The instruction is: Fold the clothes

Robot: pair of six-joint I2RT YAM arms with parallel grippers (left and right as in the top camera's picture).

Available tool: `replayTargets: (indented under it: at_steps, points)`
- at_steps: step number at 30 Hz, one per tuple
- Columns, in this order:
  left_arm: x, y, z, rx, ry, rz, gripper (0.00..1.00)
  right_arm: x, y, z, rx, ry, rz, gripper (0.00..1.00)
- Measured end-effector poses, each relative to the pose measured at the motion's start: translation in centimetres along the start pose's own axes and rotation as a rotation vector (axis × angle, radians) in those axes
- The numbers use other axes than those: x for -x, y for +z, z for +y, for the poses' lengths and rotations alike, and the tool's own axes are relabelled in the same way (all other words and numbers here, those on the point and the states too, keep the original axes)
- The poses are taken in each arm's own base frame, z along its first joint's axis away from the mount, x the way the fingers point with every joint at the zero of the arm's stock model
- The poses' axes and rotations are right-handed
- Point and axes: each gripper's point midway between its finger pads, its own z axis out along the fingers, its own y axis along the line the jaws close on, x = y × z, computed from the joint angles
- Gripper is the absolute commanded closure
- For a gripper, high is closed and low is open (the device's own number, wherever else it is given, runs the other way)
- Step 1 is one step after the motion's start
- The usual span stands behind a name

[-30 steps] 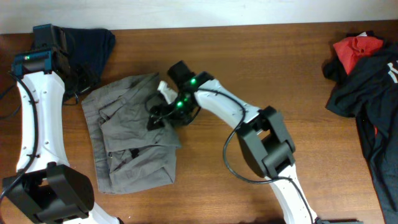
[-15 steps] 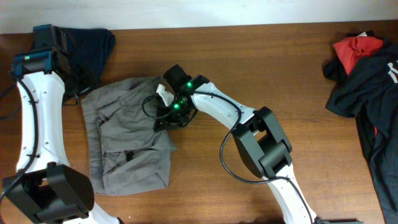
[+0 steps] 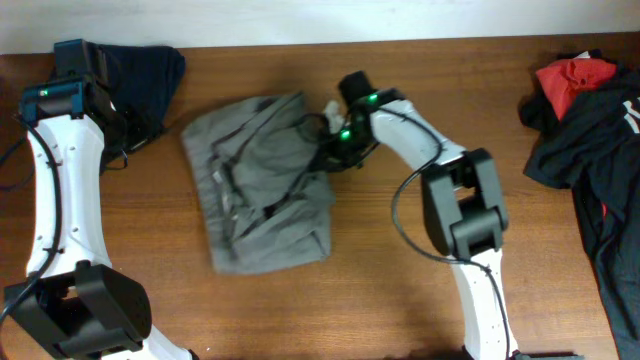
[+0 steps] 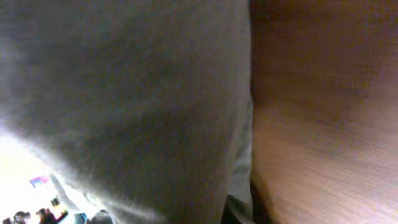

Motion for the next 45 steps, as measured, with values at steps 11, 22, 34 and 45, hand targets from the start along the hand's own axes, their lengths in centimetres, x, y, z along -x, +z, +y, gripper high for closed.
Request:
replayTargets:
  at_steps: [11, 22, 34, 45]
  points:
    - [0.1, -0.1, -1.1, -0.046, 0.003, -0.003, 0.01, -0.2, -5.0, -7.1, -0.100, 0.175, 0.009, 0.94]
    - [0.3, -0.2, -3.2, -0.087, 0.035, -0.036, 0.01, -1.6, -13.1, -4.9, -0.334, 0.093, -0.148, 0.15]
    - [0.0, 0.2, -3.3, -0.083, 0.041, -0.024, 0.01, -1.2, -14.3, 3.3, -0.318, -0.147, -0.314, 0.02]
    - [0.0, 0.3, -3.1, -0.080, 0.037, -0.022, 0.01, -2.4, -2.9, 6.7, -0.368, -0.285, -0.217, 0.07]
